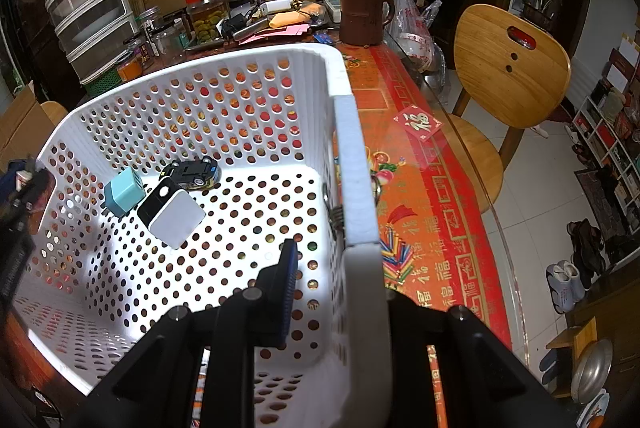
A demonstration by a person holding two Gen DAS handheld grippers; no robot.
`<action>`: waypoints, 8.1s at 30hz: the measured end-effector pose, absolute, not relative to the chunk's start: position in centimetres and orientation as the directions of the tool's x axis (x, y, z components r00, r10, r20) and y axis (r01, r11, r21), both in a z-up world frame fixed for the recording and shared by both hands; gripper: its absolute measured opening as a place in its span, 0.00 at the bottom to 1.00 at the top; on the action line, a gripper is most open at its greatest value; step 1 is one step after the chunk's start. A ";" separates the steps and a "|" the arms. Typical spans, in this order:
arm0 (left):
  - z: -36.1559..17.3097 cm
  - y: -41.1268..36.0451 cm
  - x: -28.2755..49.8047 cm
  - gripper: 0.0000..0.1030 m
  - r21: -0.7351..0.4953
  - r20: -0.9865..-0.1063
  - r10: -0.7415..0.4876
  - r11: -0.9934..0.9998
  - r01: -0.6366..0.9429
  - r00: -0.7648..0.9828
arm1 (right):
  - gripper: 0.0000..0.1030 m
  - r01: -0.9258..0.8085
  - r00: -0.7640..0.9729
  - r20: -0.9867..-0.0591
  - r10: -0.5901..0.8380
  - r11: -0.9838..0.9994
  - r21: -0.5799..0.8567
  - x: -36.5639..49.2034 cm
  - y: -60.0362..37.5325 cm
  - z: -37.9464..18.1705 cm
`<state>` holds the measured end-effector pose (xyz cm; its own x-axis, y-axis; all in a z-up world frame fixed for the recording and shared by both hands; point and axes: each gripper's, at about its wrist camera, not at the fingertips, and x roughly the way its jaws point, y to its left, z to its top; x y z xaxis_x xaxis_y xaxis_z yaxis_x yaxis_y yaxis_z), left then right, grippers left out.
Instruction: Organize rigid objects
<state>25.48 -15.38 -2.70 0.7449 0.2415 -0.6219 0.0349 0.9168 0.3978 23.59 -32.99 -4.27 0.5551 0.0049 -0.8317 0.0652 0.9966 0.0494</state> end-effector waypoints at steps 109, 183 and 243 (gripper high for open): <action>-3.7 -15.4 25.9 0.63 0.346 -0.679 0.154 0.929 0.128 0.718 | 0.21 0.056 0.553 -0.833 0.005 0.997 0.043 23.6 -32.8 -4.3; 4.2 5.3 20.9 0.39 0.159 -0.554 0.299 0.954 -0.254 0.777 | 0.21 0.033 0.544 -0.839 0.004 0.999 0.026 23.9 -33.2 -4.1; -1.5 1.7 15.9 0.84 0.090 -0.669 0.107 0.994 -0.063 0.735 | 0.22 0.026 0.547 -0.837 0.009 0.999 0.028 23.8 -32.9 -4.1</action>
